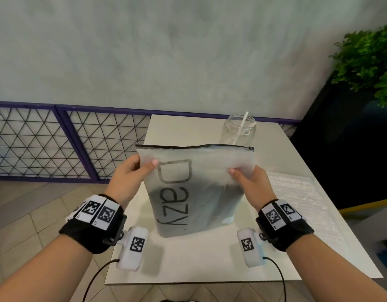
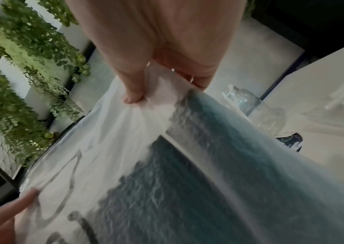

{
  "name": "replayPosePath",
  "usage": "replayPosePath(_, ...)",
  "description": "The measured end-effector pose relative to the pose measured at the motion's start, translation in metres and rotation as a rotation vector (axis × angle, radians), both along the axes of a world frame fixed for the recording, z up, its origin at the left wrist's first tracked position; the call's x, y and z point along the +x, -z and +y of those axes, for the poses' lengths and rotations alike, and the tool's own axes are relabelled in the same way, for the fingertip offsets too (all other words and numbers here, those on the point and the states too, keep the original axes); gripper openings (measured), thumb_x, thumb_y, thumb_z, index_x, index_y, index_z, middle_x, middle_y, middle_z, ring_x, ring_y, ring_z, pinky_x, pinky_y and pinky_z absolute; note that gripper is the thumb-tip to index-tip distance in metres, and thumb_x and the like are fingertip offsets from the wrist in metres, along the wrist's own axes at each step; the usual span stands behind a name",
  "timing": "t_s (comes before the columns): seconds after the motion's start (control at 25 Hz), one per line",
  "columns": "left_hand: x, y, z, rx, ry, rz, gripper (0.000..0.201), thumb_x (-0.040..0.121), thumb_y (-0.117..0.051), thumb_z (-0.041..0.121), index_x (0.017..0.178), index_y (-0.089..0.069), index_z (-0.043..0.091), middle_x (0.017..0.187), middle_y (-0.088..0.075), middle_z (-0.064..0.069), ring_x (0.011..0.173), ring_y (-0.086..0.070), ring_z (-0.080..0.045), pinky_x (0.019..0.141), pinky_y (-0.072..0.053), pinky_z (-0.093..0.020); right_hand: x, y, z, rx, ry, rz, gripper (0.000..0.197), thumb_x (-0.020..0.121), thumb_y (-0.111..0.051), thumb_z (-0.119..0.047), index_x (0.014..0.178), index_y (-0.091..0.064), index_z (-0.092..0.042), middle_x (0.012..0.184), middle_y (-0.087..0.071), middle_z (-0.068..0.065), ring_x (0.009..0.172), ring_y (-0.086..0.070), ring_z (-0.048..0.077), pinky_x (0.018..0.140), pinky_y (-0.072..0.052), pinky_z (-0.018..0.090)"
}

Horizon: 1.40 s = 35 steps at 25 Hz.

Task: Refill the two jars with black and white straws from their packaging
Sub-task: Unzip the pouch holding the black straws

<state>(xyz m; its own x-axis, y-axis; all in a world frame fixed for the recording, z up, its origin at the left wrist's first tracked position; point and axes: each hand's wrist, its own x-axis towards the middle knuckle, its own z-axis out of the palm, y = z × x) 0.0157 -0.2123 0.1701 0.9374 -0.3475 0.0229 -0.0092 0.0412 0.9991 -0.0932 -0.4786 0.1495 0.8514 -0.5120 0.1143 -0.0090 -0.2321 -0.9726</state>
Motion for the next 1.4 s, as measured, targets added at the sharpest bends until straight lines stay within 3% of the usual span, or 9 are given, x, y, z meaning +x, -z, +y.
replayPosePath(0.24,0.007,-0.01,0.002,0.026,-0.008,-0.012,0.017,0.089,-0.063,0.013,0.095,-0.056,0.027,0.093,-0.068,-0.002,0.087,-0.062,-0.022,0.078,-0.051,-0.037,0.001,-0.013,0.002,0.225,0.017,-0.141,0.033,0.088,-0.062,-0.026,0.094,-0.061,0.007,0.091,-0.065,0.013,0.087,-0.061,0.021,0.087,-0.05,0.039)
replayPosePath(0.36,0.008,-0.019,-0.001,0.255,-0.072,-0.259,0.024,0.085,-0.065,0.012,0.095,-0.055,0.031,0.097,-0.06,0.003,0.088,-0.056,-0.018,0.084,-0.048,-0.039,0.002,-0.019,-0.003,0.191,0.004,-0.149,0.006,0.085,-0.068,-0.016,0.087,-0.065,-0.012,0.087,-0.069,0.006,0.083,-0.063,0.017,0.082,-0.051,0.037)
replayPosePath(0.44,0.0,-0.031,-0.008,0.43,-0.119,-0.46,0.027,0.084,-0.066,0.012,0.102,-0.053,0.028,0.11,-0.057,0.006,0.103,-0.053,-0.013,0.095,-0.043,-0.034,0.001,-0.021,-0.005,0.251,-0.024,-0.173,0.032,0.073,-0.077,-0.043,0.089,-0.065,-0.017,0.089,-0.071,0.003,0.082,-0.065,0.016,0.078,-0.053,0.031)
replayPosePath(0.52,-0.011,-0.043,-0.017,0.678,-0.128,-0.639,0.034,0.083,-0.068,0.031,0.113,-0.052,0.031,0.121,-0.051,0.011,0.12,-0.044,-0.014,0.107,-0.029,-0.04,0.001,-0.024,-0.007,0.29,-0.052,-0.186,0.05,0.064,-0.073,-0.064,0.087,-0.069,-0.019,0.092,-0.071,0.003,0.082,-0.064,0.016,0.076,-0.054,0.027)
replayPosePath(0.64,-0.017,-0.052,-0.039,1.047,-0.022,-0.845,0.05,0.082,-0.055,0.061,0.127,-0.047,0.04,0.136,-0.048,0.014,0.135,-0.035,-0.017,0.112,-0.006,-0.062,0.001,-0.03,-0.007,0.321,-0.116,-0.191,0.053,0.06,-0.075,-0.065,0.084,-0.071,-0.018,0.087,-0.069,0.005,0.081,-0.062,0.017,0.076,-0.052,0.029)
replayPosePath(0.76,-0.021,-0.061,-0.072,0.958,0.158,-0.848,0.037,0.088,-0.05,0.058,0.12,-0.054,0.04,0.119,-0.062,0.017,0.118,-0.054,-0.012,0.115,-0.02,-0.054,-0.001,-0.037,-0.007,0.416,-0.157,-0.244,0.041,0.053,-0.085,-0.051,0.081,-0.068,-0.026,0.078,-0.067,-0.001,0.072,-0.061,0.013,0.068,-0.05,0.026)
replayPosePath(0.88,-0.025,-0.066,-0.095,0.78,0.204,-0.823,0.017,0.09,-0.057,0.038,0.104,-0.064,0.03,0.1,-0.064,0.011,0.094,-0.061,-0.013,0.087,-0.046,-0.033,-0.005,-0.041,-0.006,0.64,-0.189,-0.281,0.037,0.062,-0.083,-0.034,0.084,-0.059,-0.018,0.081,-0.067,0.002,0.073,-0.063,0.013,0.066,-0.055,0.025)
replayPosePath(1.08,-0.038,-0.078,-0.127,0.574,0.272,-0.782,0.019,0.085,-0.064,0.041,0.102,-0.065,0.034,0.098,-0.062,0.015,0.09,-0.06,-0.01,0.081,-0.049,-0.032,-0.009,-0.045,0.002,0.802,-0.233,-0.242,0.004,0.084,-0.053,-0.013,0.083,-0.057,-0.01,0.095,-0.069,0.01,0.085,-0.064,0.02,0.075,-0.055,0.032)
replayPosePath(1.4,-0.031,-0.07,-0.137,0.826,0.203,-1.006,0.022,0.096,-0.046,0.033,0.105,-0.061,0.017,0.104,-0.061,-0.001,0.098,-0.053,-0.023,0.087,-0.043,-0.039,0.004,-0.044,0.003,0.897,-0.2,-0.301,0.005,0.076,-0.064,-0.012,0.077,-0.06,-0.014,0.091,-0.062,0.013,0.084,-0.059,0.023,0.081,-0.049,0.035)
